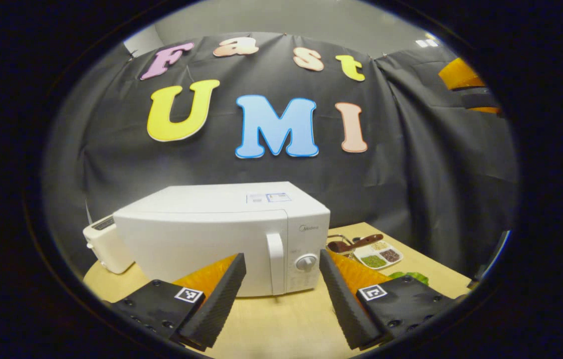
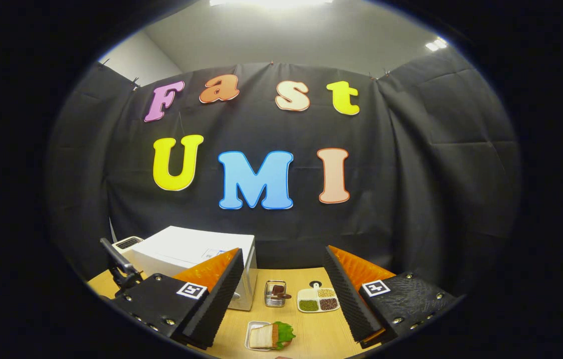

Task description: Open the microwave oven with the left hand, put the food in, and close the microwave oven.

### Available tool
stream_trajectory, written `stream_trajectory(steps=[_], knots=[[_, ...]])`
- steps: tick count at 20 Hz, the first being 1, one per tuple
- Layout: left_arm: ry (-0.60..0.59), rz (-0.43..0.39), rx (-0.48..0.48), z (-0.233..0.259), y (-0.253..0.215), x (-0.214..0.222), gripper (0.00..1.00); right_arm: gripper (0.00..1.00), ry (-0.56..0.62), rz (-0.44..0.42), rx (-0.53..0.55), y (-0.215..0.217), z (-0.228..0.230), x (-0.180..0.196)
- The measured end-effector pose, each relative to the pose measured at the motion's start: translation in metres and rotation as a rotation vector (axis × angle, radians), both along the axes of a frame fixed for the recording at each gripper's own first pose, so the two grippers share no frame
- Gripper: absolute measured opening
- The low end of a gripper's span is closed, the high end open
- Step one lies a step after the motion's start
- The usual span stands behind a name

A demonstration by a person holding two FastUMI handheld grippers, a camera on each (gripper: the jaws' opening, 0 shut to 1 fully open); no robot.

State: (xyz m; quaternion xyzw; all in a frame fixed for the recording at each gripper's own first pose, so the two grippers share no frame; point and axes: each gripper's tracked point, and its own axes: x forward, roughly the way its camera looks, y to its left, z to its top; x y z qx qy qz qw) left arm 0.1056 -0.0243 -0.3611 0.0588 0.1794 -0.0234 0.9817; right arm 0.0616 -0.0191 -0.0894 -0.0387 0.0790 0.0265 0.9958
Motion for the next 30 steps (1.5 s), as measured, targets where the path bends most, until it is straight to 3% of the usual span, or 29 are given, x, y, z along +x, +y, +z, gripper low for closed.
stream_trajectory(steps=[5,11,14,15,16,18,24,30], knots=[[0.062,0.039,-0.001,-0.036,0.006,0.037,0.97,0.97,0.026,-0.022,-0.014,-0.019,-0.01,0.02],[0.143,0.075,-0.005,-0.077,0.017,0.058,0.8,0.97,0.067,-0.082,-0.023,-0.048,-0.025,0.029],[0.172,0.057,0.009,-0.085,0.012,0.059,0.35,0.97,0.085,-0.1,-0.025,-0.055,-0.031,0.026],[0.179,0.055,0.029,-0.089,0.013,0.06,0.35,0.97,0.086,-0.105,-0.024,-0.056,-0.031,0.026],[0.177,0.054,0.031,-0.087,0.014,0.059,0.28,0.97,0.087,-0.108,-0.023,-0.057,-0.032,0.025],[0.185,0.07,0.001,-0.086,0.014,0.058,0.24,0.97,0.087,-0.107,-0.021,-0.056,-0.031,0.023],[0.215,0.035,0.028,-0.084,0.013,0.055,0.11,0.97,0.074,-0.108,-0.012,-0.055,-0.029,0.019],[0.246,-0.005,0.037,-0.084,0.012,0.056,0.11,0.97,0.067,-0.109,-0.025,-0.058,-0.028,0.017]])
